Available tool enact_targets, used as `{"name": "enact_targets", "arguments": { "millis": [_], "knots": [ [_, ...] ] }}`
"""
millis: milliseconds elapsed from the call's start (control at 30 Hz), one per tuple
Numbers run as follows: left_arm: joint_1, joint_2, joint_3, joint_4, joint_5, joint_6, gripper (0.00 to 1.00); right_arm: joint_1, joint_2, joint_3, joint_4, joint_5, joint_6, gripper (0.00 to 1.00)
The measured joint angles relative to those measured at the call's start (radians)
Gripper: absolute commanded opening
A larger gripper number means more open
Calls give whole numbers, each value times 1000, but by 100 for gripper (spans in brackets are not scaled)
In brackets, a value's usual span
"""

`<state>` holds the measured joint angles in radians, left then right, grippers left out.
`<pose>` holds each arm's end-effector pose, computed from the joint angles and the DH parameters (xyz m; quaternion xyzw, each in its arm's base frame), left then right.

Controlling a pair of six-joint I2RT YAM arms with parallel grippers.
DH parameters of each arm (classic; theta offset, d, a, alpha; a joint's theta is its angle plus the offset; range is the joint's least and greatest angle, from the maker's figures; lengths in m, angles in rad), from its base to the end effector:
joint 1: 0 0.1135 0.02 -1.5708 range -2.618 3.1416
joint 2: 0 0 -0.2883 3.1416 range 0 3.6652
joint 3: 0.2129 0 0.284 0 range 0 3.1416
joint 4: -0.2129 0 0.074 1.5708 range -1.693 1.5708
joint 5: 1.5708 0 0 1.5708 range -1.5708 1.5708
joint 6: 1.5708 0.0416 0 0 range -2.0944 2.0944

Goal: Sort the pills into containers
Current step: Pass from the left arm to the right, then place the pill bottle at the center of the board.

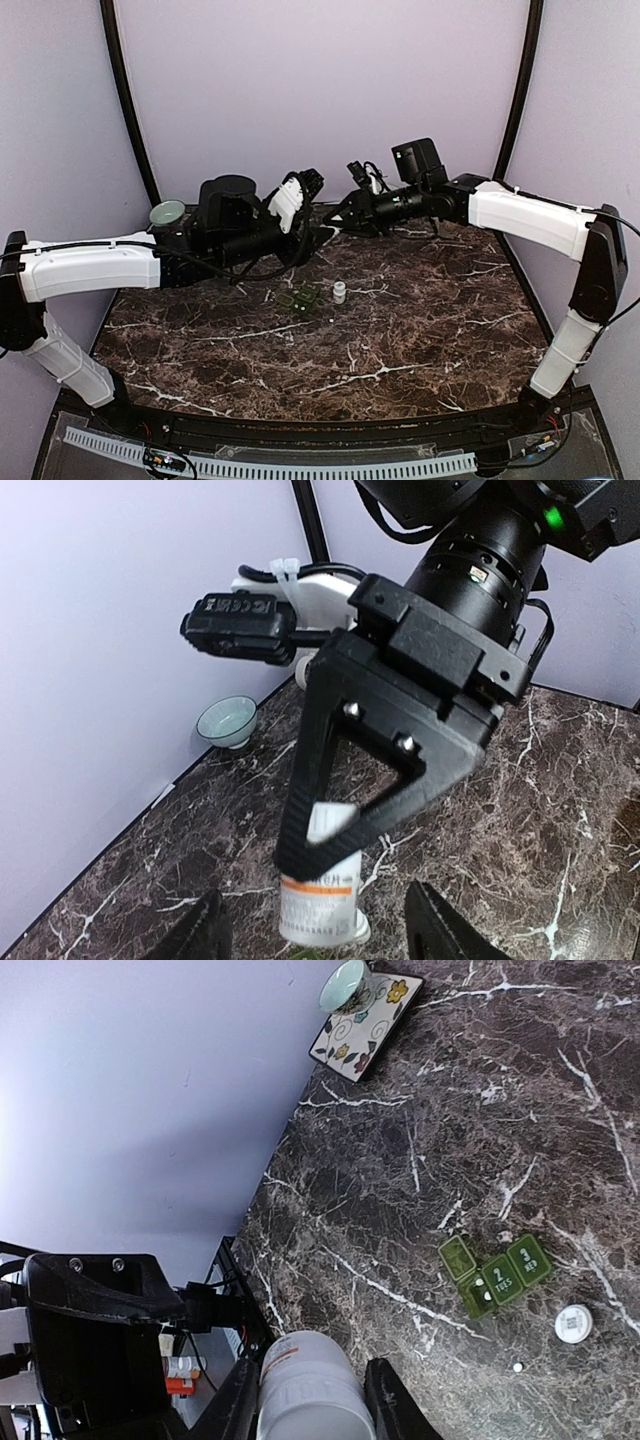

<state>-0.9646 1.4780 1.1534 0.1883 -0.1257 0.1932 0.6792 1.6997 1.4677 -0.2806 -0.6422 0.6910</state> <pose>0.2263 -0.3173 0.3532 0.3769 0.6522 -0.2029 0.6256 0.3224 0.2923 0.3414 -0.1545 0.8201 0.5140 0.1985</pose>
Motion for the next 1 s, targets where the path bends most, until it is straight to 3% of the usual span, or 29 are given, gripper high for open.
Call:
{"name": "enact_targets", "arguments": {
  "millis": [267, 467, 767, 1000],
  "knots": [
    [0, -94, -111, -3, -48, -48, 61, -38, 0, 0, -60, 137, -89, 0],
    [0, -142, -158, -4, -82, -96, 61, -60, 15, 0, -136, 346, -225, 0],
    [0, -173, -204, -24, -100, -163, 61, -78, 158, 0, -192, 676, -391, 0],
    [0, -191, -241, -31, -102, -209, 61, -92, 258, 0, -220, 829, -451, 0]
  ]
}}
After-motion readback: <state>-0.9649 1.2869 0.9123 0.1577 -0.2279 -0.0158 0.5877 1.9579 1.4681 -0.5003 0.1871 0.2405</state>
